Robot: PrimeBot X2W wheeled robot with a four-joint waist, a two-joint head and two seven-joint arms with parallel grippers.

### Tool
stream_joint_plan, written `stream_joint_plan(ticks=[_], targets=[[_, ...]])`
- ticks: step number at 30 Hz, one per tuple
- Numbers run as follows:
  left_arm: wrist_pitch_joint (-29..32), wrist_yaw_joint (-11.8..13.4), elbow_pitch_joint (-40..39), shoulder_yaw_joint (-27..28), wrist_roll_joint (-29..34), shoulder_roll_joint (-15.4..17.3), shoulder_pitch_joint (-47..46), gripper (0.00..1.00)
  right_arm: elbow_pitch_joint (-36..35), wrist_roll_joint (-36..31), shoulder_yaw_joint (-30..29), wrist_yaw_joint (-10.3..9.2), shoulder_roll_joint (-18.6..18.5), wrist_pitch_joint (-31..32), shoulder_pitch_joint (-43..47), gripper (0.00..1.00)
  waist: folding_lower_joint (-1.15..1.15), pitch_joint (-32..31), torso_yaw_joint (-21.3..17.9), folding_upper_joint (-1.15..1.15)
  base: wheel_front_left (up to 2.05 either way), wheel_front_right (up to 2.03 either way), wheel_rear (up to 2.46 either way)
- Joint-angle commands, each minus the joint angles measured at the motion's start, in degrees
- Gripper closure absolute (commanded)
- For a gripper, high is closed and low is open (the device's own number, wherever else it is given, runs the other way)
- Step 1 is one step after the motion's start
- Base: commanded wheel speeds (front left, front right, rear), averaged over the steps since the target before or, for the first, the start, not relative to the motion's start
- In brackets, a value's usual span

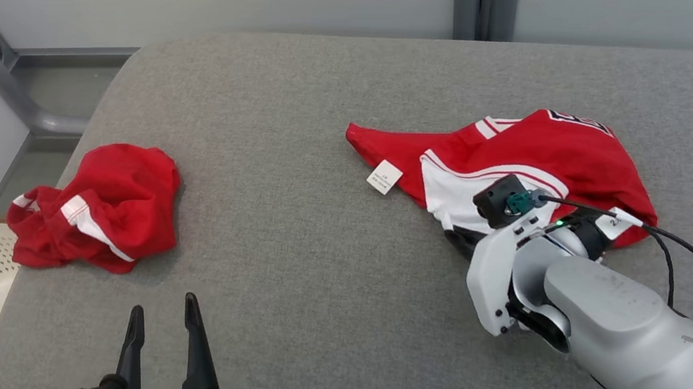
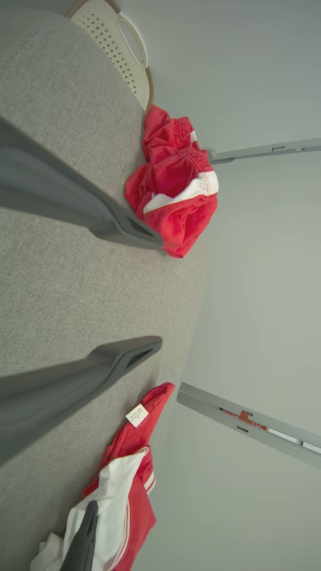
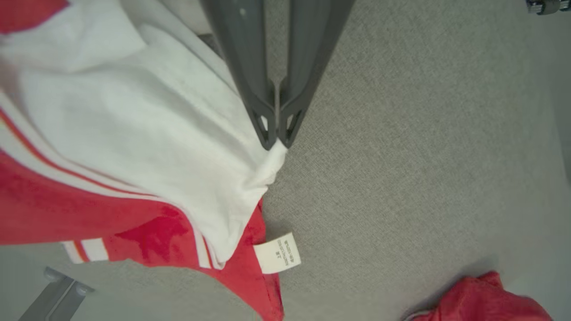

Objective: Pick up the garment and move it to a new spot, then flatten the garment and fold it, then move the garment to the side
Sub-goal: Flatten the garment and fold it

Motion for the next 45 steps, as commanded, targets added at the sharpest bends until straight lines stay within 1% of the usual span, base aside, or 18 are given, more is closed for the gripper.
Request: stream_joint_plan(ticks=[1,4,6,9,14,17,19,22,27,31,36,43,45], targets=[[0.05,-0.13,0.06,0.18,0.55,0.33,0.1,0.0,-0.91,1.45,0.18,-0.02,-0.04,-0.82,-0.51,1.0,0.0,-1.04,-1.51,0.0,0.0,0.0,0.0],[0.05,-0.23,0.01,0.33,0.66,0.68,0.72,0.0,-3.66,3.44,1.03,-0.02,0.0,-2.27,-1.39,1.0,0.0,-1.92,-3.72,0.0,0.0,0.0,0.0],[0.04,-0.26,-0.12,0.38,0.76,0.8,1.15,0.0,-5.38,4.54,0.57,-0.02,-0.15,-3.55,-1.97,1.0,0.0,-2.22,-5.28,0.0,0.0,0.0,0.0],[0.05,-0.3,-0.29,0.33,0.66,0.81,1.36,0.0,-8.39,5.93,-0.99,-0.02,-1.41,-5.48,-2.98,1.0,0.0,-2.37,-7.67,0.0,0.0,0.0,0.0],[0.05,-0.37,-0.63,0.16,0.73,0.98,1.34,0.0,-14.63,7.43,-4.44,-0.02,-5.14,-7.01,-4.56,1.0,0.0,-1.81,-12.01,0.0,0.0,0.0,0.0],[0.05,-0.41,-1.0,0.03,0.77,1.15,0.64,0.0,-18.02,9.25,-7.36,-0.01,-7.21,-5.8,-4.6,1.0,0.0,-0.76,-14.33,0.0,0.0,0.0,0.0],[0.05,-0.43,-1.14,-0.25,0.81,1.19,0.05,0.0,-19.37,9.03,-9.4,-0.03,-9.4,-5.15,-4.85,1.0,0.0,0.07,-15.42,0.0,0.0,0.0,0.0],[0.05,-0.37,-1.3,-0.6,0.69,1.4,-1.01,0.0,-21.5,8.84,-13.63,-0.01,-11.69,-3.91,-4.46,1.0,0.0,2.25,-17.19,0.0,0.0,0.0,0.0],[0.05,-0.44,-1.58,-1.62,0.85,1.69,-3.13,0.0,-22.26,7.18,-21.37,-0.01,-14.85,-1.88,-2.56,1.0,0.0,6.03,-18.23,0.0,0.0,0.0,0.0],[0.05,-0.48,-1.61,-2.25,0.74,2.09,-4.56,0.0,-21.96,5.22,-28.54,-0.01,-15.85,-0.39,-0.22,1.0,0.0,8.97,-18.17,0.0,0.0,0.0,0.0],[0.05,-0.5,-1.52,-2.51,0.42,2.26,-5.75,0.0,-20.29,1.12,-35.77,-0.01,-15.61,-0.15,2.86,1.0,0.0,10.94,-17.99,0.0,0.0,0.0,0.0],[0.05,-0.48,-0.96,-2.81,0.48,2.19,-6.82,0.0,-15.98,-4.75,-42.04,-0.03,-14.68,-2.19,3.81,1.0,0.0,11.26,-18.13,0.0,0.0,0.0,0.0],[0.05,-0.48,-0.61,-2.95,0.51,2.14,-6.81,0.0,-14.33,-6.91,-43.14,-0.03,-15.23,-2.64,3.95,1.0,0.0,10.77,-18.13,0.0,0.0,0.0,0.0]])
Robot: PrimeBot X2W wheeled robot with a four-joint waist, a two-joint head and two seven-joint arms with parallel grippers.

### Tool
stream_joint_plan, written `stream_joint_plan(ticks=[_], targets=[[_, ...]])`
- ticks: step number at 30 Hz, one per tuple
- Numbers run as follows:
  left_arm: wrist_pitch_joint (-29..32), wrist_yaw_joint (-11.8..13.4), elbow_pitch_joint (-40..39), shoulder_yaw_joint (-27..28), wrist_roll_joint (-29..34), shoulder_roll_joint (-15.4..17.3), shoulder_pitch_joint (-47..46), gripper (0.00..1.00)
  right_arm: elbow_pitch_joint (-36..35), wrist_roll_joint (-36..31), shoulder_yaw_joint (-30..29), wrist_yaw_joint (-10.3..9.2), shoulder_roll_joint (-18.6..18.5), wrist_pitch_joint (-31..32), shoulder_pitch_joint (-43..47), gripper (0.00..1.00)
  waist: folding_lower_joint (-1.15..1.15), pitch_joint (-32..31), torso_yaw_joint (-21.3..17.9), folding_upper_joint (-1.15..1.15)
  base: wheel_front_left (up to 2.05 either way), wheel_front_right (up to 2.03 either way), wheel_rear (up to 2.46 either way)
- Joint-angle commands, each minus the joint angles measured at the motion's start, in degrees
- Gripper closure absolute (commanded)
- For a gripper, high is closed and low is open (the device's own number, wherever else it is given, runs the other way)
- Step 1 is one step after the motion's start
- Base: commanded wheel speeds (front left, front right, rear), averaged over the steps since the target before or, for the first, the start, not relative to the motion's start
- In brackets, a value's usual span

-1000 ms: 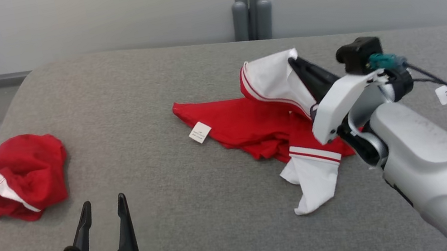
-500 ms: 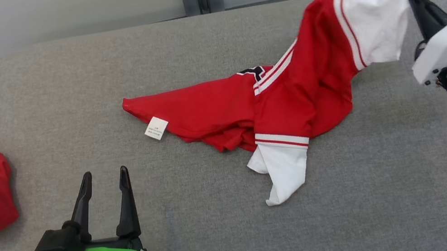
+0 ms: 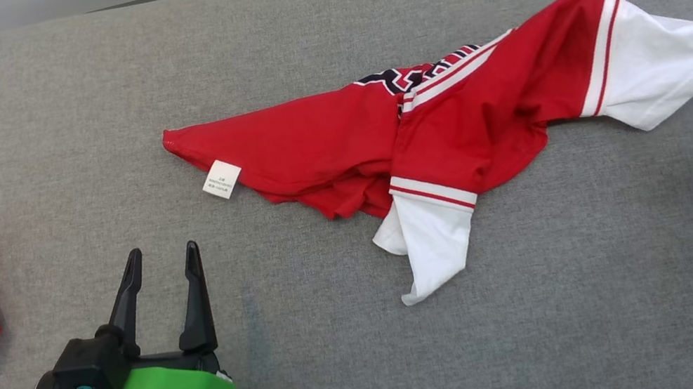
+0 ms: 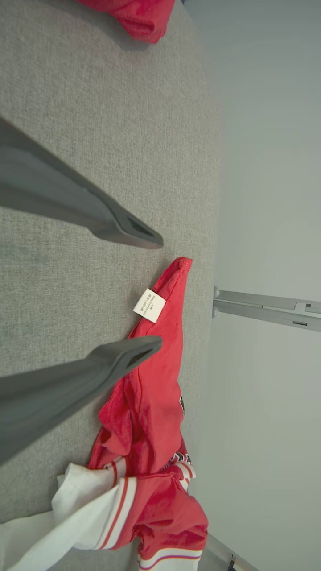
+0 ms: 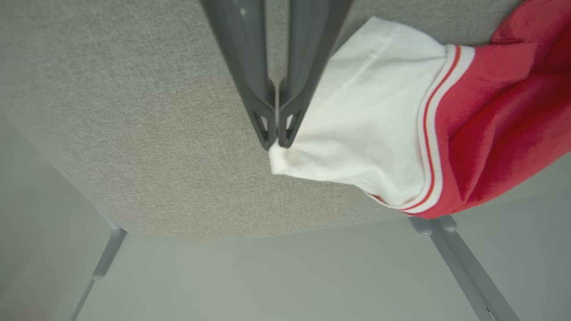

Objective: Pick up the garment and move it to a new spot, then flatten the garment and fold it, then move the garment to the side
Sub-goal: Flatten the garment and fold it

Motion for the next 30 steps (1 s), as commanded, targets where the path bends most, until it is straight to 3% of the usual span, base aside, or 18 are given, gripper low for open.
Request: stream_joint_plan(ticks=[1,2,3,4,5,13,21,30], targets=[[0.05,-0.12,0.22,-0.03,0.16,0.12,-0.62,0.0,1.03,-1.39,-1.04,-0.04,-0.41,-0.64,0.61,1.0,0.0,-0.75,-0.01,0.0,0.0,0.0,0.0],[0.05,-0.12,0.34,0.03,0.09,0.09,-0.5,0.0,2.0,-2.5,-1.81,-0.04,-0.15,-0.91,0.54,1.0,0.0,-1.29,-0.11,0.0,0.0,0.0,0.0],[0.05,-0.13,0.49,0.1,0.05,0.09,-0.27,0.0,2.78,-3.24,-2.4,-0.04,0.22,-0.74,0.48,0.91,0.0,-1.67,-0.22,0.0,0.0,0.0,0.0],[0.05,-0.13,0.56,0.22,0.01,0.14,0.06,0.0,3.61,-4.05,-2.84,-0.04,0.6,-0.71,0.26,0.64,0.0,-2.25,-0.41,0.0,0.0,0.0,0.0],[0.05,-0.13,0.69,0.31,-0.05,0.18,0.36,0.0,3.9,-5.0,-3.13,-0.04,0.77,-1.28,0.11,0.01,0.0,-2.72,-0.58,0.0,0.0,0.0,0.0],[0.05,-0.13,0.97,0.92,-0.03,0.49,2.79,0.0,1.95,-10.2,-3.77,-0.03,4.55,-6.45,1.58,0.0,0.0,-7.52,-2.56,0.0,0.0,0.0,0.0],[0.05,-0.14,-0.1,1.45,0.44,0.26,4.82,0.0,-9.71,-6.21,5.15,-0.04,8.82,-9.76,9.71,0.0,0.0,-10.21,-3.46,0.0,0.0,0.0,0.0],[0.05,-0.14,-0.45,1.22,0.54,-0.09,4.84,0.0,-18.68,-1.01,14.39,-0.02,8.43,-7.28,16.32,0.0,0.0,-10.1,-2.73,0.0,0.0,0.0,0.0]])
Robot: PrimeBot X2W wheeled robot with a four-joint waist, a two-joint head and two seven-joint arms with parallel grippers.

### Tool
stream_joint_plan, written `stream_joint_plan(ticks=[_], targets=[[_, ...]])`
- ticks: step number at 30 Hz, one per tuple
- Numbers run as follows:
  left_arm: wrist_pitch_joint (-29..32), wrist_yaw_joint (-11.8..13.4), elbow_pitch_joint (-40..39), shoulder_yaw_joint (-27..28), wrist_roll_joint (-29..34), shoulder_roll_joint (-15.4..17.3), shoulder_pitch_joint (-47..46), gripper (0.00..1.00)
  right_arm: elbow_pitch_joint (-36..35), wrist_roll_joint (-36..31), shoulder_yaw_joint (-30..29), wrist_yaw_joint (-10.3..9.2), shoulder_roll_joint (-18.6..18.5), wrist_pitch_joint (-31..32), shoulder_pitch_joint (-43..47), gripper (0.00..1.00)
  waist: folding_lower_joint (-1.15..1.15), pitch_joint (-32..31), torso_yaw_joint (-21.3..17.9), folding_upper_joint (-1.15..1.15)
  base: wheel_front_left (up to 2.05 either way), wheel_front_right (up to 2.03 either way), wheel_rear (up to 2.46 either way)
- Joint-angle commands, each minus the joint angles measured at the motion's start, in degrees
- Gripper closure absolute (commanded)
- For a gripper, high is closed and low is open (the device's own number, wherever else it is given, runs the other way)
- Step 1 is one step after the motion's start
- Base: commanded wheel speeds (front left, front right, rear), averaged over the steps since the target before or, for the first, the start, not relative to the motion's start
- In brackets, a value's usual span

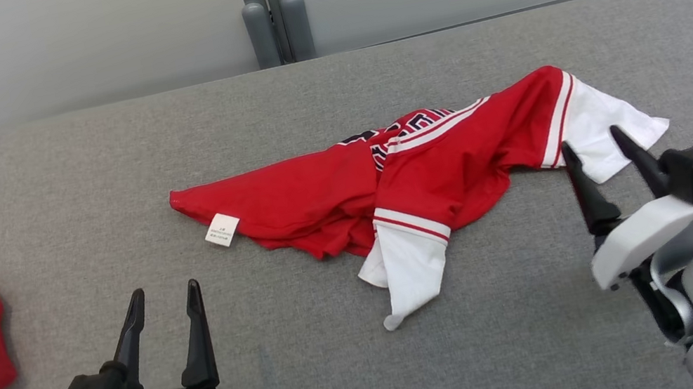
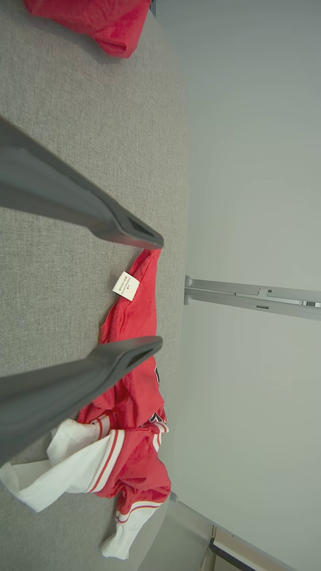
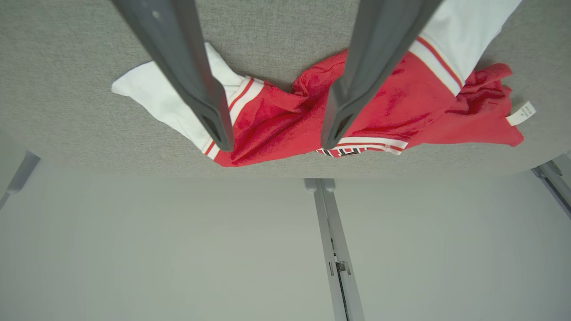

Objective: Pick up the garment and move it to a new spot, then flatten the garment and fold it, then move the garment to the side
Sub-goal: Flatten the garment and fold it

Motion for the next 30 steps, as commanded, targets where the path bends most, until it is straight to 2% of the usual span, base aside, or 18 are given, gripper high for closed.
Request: stream_joint_plan(ticks=[1,7,13,18,21,22,23,24,25,26,30], targets=[[0.05,-0.14,0.05,-0.12,0.35,-0.1,-0.2,0.0,-1.16,1.3,2.87,0.0,-0.08,0.99,0.82,0.0,0.0,0.18,0.74,0.0,0.0,0.0,0.0],[0.05,-0.14,0.55,-0.73,-0.16,-0.54,-0.97,0.0,-2.38,5.95,14.57,-0.01,-1.5,7.1,1.04,0.0,0.0,0.82,4.11,0.0,0.0,0.0,0.0],[0.06,-0.14,0.97,-1.02,-0.37,-1.06,-1.24,0.0,1.09,9.55,23.15,-0.01,-1.32,13.35,-0.74,0.0,0.0,1.25,7.95,0.0,0.0,0.0,0.0],[0.06,-0.14,1.24,-1.46,-0.72,-1.47,-1.33,0.0,4.76,11.52,26.83,-0.01,-1.39,15.6,-2.15,0.0,0.0,1.53,10.57,0.0,0.0,0.0,0.0],[0.06,-0.14,1.34,-1.37,-0.79,-1.71,-1.11,0.0,8.1,9.85,27.49,-0.01,-1.7,16.5,-3.08,0.01,0.0,1.62,11.83,0.0,0.0,0.0,0.0],[0.06,-0.14,1.33,-1.27,-0.78,-1.75,-1.03,0.0,9.06,9.47,27.46,-0.01,-1.55,16.91,-3.33,0.21,0.0,1.64,12.08,0.0,0.0,0.0,0.0],[0.06,-0.14,1.35,-1.17,-0.79,-1.77,-0.93,0.0,10.26,9.29,27.19,-0.01,-1.18,17.34,-3.57,0.47,0.0,1.71,12.38,0.0,0.0,0.0,0.0],[0.06,-0.14,1.36,-1.07,-0.8,-1.78,-0.89,0.0,11.09,9.08,27.01,-0.01,-0.96,17.59,-3.86,0.58,0.0,1.72,12.56,0.0,0.0,0.0,0.0],[0.06,-0.14,1.32,-1.0,-0.81,-1.81,-0.86,0.0,11.86,8.58,26.88,0.0,-0.89,17.57,-4.22,0.76,0.0,1.74,12.81,0.0,0.0,0.0,0.0],[0.06,-0.14,1.33,-0.93,-0.83,-1.82,-0.84,0.0,12.32,8.47,26.74,0.0,-0.74,17.38,-4.4,1.0,0.0,1.76,12.94,0.0,0.0,0.0,0.0],[0.06,-0.14,1.24,-0.53,-0.68,-1.95,-0.56,0.0,11.9,8.83,26.77,0.0,-0.44,16.18,-5.29,1.0,0.0,1.74,13.02,0.0,0.0,0.0,0.0]])
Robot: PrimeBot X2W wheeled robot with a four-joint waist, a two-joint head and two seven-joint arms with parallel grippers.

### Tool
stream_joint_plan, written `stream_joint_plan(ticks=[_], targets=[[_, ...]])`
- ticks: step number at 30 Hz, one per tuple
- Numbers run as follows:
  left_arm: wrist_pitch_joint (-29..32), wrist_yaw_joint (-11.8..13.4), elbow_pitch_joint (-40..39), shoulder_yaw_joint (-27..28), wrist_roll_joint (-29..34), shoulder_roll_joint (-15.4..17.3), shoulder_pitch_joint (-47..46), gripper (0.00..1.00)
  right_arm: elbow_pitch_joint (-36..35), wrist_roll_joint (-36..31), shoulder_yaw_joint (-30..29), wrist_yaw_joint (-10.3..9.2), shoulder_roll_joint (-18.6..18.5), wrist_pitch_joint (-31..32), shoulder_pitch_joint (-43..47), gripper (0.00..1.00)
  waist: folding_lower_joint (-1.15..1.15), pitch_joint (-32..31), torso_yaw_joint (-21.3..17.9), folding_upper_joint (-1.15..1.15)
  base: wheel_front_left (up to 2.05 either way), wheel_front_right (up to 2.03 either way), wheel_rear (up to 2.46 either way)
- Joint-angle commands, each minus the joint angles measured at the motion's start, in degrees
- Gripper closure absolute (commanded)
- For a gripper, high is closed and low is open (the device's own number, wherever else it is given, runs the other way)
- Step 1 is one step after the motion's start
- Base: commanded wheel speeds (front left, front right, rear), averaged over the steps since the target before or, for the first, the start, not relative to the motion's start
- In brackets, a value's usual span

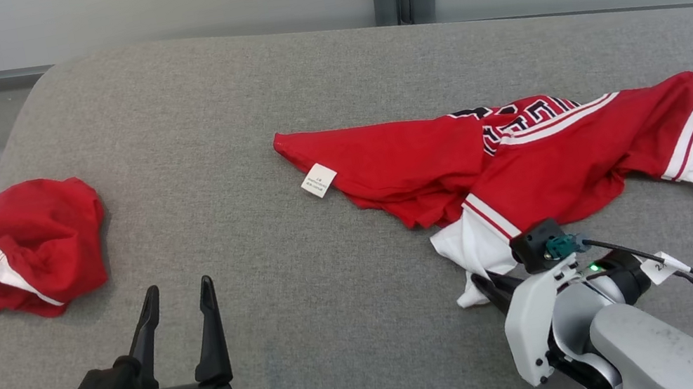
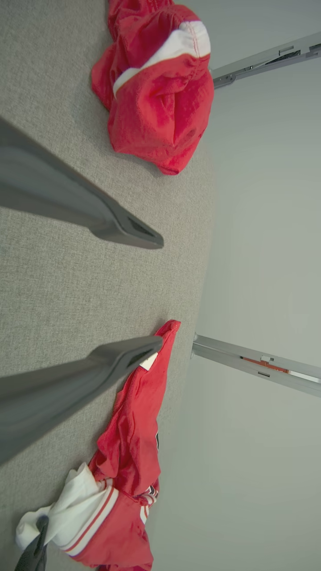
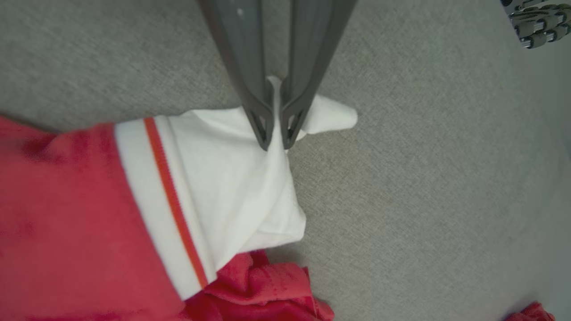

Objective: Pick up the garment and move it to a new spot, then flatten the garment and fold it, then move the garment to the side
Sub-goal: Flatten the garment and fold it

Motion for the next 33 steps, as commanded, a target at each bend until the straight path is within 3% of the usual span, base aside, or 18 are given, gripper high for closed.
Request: stream_joint_plan(ticks=[1,9,16,26,33], targets=[[0.06,-0.14,-0.03,0.24,-0.08,-0.29,0.38,0.0,-0.67,0.13,-0.15,0.0,-0.35,-0.69,-0.9,1.0,0.0,-0.1,-0.17,0.0,0.0,0.0,0.0],[0.06,-0.15,-0.38,-0.3,-0.02,-0.38,0.21,0.0,-9.86,1.02,-6.94,-0.01,-2.25,-0.76,-5.61,1.0,0.0,0.92,-1.2,0.0,0.0,0.0,0.0],[0.06,-0.15,-1.35,-2.48,-0.34,-0.43,-3.62,0.0,-14.27,-0.19,-16.82,0.0,-6.13,3.25,-16.61,1.0,0.0,8.79,-0.05,0.0,0.0,0.0,0.0],[0.06,-0.15,-1.28,-5.35,-1.64,-0.76,-9.88,0.0,-0.73,-3.32,-24.31,-0.01,-11.44,2.96,-34.15,1.0,0.0,18.33,3.71,0.0,0.0,0.0,0.0],[0.06,-0.15,-0.59,-6.54,-2.35,-1.01,-11.71,0.0,11.14,-6.94,-22.25,-0.01,-13.85,-4.1,-43.31,1.0,0.0,20.02,5.1,0.0,0.0,0.0,0.0]])
